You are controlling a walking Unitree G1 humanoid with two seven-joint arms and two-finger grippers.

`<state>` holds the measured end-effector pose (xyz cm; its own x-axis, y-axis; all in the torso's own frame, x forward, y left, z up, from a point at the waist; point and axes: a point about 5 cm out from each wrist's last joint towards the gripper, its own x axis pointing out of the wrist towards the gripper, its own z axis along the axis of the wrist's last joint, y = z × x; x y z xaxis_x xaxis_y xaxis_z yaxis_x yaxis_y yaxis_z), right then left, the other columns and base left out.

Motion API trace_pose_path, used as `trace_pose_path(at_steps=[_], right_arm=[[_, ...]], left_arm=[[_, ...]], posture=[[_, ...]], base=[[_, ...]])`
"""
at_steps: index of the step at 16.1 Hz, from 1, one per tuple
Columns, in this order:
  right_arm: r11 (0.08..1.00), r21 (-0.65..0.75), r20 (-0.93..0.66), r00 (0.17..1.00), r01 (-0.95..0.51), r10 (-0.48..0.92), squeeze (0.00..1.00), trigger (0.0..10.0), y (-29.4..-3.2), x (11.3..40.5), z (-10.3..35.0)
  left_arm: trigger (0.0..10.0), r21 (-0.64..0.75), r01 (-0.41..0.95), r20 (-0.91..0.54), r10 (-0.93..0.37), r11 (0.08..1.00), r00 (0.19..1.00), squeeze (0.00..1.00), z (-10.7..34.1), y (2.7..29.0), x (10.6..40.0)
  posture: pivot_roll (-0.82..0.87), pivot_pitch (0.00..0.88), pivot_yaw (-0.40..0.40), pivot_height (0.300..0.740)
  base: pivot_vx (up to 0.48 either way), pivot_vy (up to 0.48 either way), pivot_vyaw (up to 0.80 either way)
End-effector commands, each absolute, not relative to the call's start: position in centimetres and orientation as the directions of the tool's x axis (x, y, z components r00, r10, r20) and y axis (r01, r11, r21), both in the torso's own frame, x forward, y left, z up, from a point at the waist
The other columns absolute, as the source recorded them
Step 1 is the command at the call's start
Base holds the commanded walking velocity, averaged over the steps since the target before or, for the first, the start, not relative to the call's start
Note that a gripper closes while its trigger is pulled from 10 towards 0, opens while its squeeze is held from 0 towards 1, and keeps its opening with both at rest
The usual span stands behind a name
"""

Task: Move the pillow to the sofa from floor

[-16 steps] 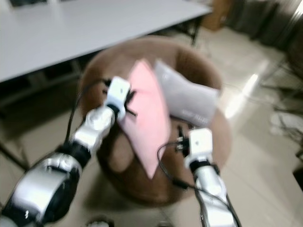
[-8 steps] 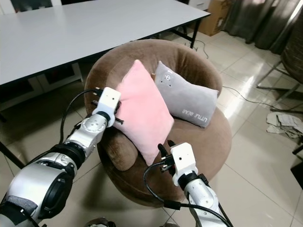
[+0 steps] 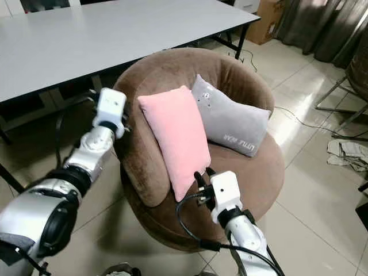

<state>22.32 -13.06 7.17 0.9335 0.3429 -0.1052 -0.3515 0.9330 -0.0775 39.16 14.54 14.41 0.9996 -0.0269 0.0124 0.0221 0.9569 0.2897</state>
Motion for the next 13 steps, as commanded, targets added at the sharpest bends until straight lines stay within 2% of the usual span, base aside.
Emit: trace_pose_path(at_steps=[1, 3, 5, 7, 8, 11, 13], right_arm=[[0.947, -0.093, -0.091, 0.950, -0.307, 0.299, 0.00, 10.0, -13.6, 22.8, 7.6], [0.950, -0.116, -0.064, 0.956, -0.291, 0.285, 0.00, 10.0, -13.6, 23.0, 8.1], [0.962, -0.116, 0.008, 0.969, -0.246, 0.249, 0.00, 10.0, -13.2, 23.6, 9.0], [0.973, -0.089, 0.030, 0.976, -0.212, 0.215, 0.00, 10.0, -13.2, 24.0, 9.2], [0.981, -0.071, 0.041, 0.982, -0.182, 0.186, 0.00, 10.0, -13.3, 24.3, 9.3], [0.986, -0.066, 0.038, 0.987, -0.154, 0.157, 0.00, 10.0, -13.6, 24.3, 9.0], [0.990, -0.053, 0.013, 0.991, -0.132, 0.133, 0.00, 10.0, -13.9, 23.6, 8.4]], left_arm=[[10.0, 0.221, -0.039, 0.048, 0.029, 0.974, 0.998, 0.00, 15.9, 15.5, 39.7], [10.0, 0.096, 0.014, -0.010, -0.013, 0.995, 1.000, 0.00, 15.5, 16.5, 39.6], [10.0, 0.144, 0.228, 0.054, -0.238, 0.963, 0.970, 0.00, 15.1, 16.9, 37.8], [10.0, 0.186, 0.309, 0.034, -0.321, 0.933, 0.947, 0.00, 14.0, 16.9, 35.4], [10.0, 0.228, 0.380, -0.012, -0.388, 0.896, 0.922, 0.00, 12.6, 16.6, 32.9], [10.0, 0.171, 0.462, -0.123, -0.447, 0.870, 0.886, 0.00, 9.2, 15.6, 28.5], [10.0, 0.150, 0.466, -0.169, -0.441, 0.872, 0.881, 0.00, 8.5, 15.1, 27.3]], posture=[[0.01, 0.052, -0.048, 0.740], [0.03, 0.051, -0.059, 0.740], [0.05, 0.045, -0.079, 0.740], [0.07, 0.041, -0.097, 0.740], [0.08, 0.041, -0.103, 0.740], [0.09, 0.039, -0.091, 0.740], [0.08, 0.037, -0.066, 0.740]], base=[[0.000, 0.000, 0.00], [0.000, 0.000, 0.00], [0.000, 0.000, 0.80], [0.000, 0.000, 0.80], [0.000, 0.000, 0.80], [0.000, 0.000, 0.80], [0.000, 0.000, 0.80]])
